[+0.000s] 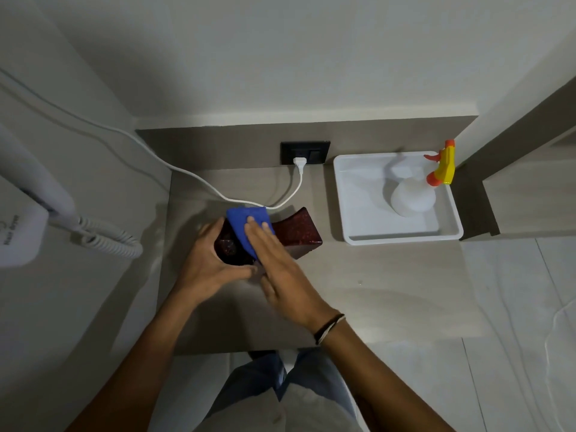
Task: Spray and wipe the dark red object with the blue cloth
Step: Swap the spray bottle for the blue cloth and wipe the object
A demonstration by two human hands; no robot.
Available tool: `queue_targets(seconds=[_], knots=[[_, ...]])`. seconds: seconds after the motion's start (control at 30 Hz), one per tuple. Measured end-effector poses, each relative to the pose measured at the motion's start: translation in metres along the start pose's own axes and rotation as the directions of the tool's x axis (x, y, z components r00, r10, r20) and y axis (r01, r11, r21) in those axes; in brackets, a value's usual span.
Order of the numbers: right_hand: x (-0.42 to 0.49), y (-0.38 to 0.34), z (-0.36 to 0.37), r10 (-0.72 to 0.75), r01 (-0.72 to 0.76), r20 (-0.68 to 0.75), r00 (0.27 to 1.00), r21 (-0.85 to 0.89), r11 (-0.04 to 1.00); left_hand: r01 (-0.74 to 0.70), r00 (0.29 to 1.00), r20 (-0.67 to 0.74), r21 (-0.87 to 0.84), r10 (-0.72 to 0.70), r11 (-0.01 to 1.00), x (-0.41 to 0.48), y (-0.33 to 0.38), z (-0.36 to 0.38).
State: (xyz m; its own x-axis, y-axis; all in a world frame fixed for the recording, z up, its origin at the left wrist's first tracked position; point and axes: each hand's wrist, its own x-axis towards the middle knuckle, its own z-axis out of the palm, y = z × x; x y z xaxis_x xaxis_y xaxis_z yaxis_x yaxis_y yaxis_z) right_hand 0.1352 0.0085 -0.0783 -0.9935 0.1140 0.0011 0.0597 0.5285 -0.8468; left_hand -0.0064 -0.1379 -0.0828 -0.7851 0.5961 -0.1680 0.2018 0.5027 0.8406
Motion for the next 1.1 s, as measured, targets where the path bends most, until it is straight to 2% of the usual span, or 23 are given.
queue_targets(seconds=[0.1, 0.17, 0.2, 0.27, 0.37, 0.47, 0.6, 0.7, 0.77, 0.87, 0.97, 1.03, 1.1], knots=[[-0.006, 0.042, -0.025, 0.146, -0.146, -0.016, 0.989, -0.178, 0.973, 0.037, 0.999, -0.017, -0.009, -0.038, 0.999, -0.003, 0.000, -0.001], [-0.011, 0.065, -0.042, 0.272, -0.282, -0.073, 0.959, -0.208, 0.937, 0.049, 0.999, -0.002, -0.014, -0.049, 0.999, -0.005, 0.001, -0.001], [-0.013, 0.071, -0.048, 0.337, -0.351, -0.116, 0.934, -0.134, 0.927, 0.056, 0.998, 0.005, -0.028, -0.056, 0.998, -0.005, 0.003, -0.001], [-0.015, 0.077, -0.055, 0.480, -0.458, -0.194, 0.856, 0.147, 0.877, 0.074, 0.997, 0.011, -0.091, -0.074, 0.993, -0.007, 0.007, -0.002], [-0.017, 0.077, -0.053, 0.647, -0.520, -0.195, 0.737, 0.448, 0.728, 0.121, 0.989, -0.052, -0.250, -0.138, 0.961, -0.009, 0.020, -0.002], [-0.016, 0.072, -0.046, 0.694, -0.489, -0.143, 0.706, 0.611, 0.623, 0.182, 0.971, -0.080, -0.362, -0.225, 0.914, -0.008, 0.029, -0.003], [-0.009, 0.068, -0.049, 0.734, -0.461, -0.138, 0.664, 0.697, 0.549, 0.242, 0.965, -0.030, -0.291, -0.262, 0.926, 0.000, 0.031, -0.011], [-0.005, 0.065, -0.054, 0.729, -0.465, -0.162, 0.665, 0.673, 0.575, 0.319, 0.948, 0.065, -0.157, -0.313, 0.935, 0.003, 0.028, -0.014], [-0.002, 0.060, -0.057, 0.683, -0.459, -0.204, 0.701, 0.604, 0.651, 0.337, 0.937, 0.143, -0.113, -0.320, 0.935, 0.005, 0.026, -0.014], [0.001, 0.053, -0.056, 0.611, -0.444, -0.247, 0.752, 0.494, 0.747, 0.266, 0.944, 0.215, -0.048, -0.250, 0.963, 0.003, 0.018, -0.016], [0.001, 0.053, -0.048, 0.574, -0.460, -0.267, 0.774, 0.385, 0.800, 0.147, 0.946, 0.270, 0.131, -0.178, 0.980, -0.002, 0.012, -0.016], [0.002, 0.056, -0.043, 0.548, -0.459, -0.275, 0.790, 0.326, 0.826, 0.096, 0.958, 0.243, 0.232, -0.153, 0.968, -0.005, 0.013, -0.014], [0.003, 0.057, -0.042, 0.527, -0.455, -0.271, 0.805, 0.288, 0.843, 0.053, 0.987, 0.127, 0.318, -0.098, 0.947, -0.006, 0.014, -0.009]])
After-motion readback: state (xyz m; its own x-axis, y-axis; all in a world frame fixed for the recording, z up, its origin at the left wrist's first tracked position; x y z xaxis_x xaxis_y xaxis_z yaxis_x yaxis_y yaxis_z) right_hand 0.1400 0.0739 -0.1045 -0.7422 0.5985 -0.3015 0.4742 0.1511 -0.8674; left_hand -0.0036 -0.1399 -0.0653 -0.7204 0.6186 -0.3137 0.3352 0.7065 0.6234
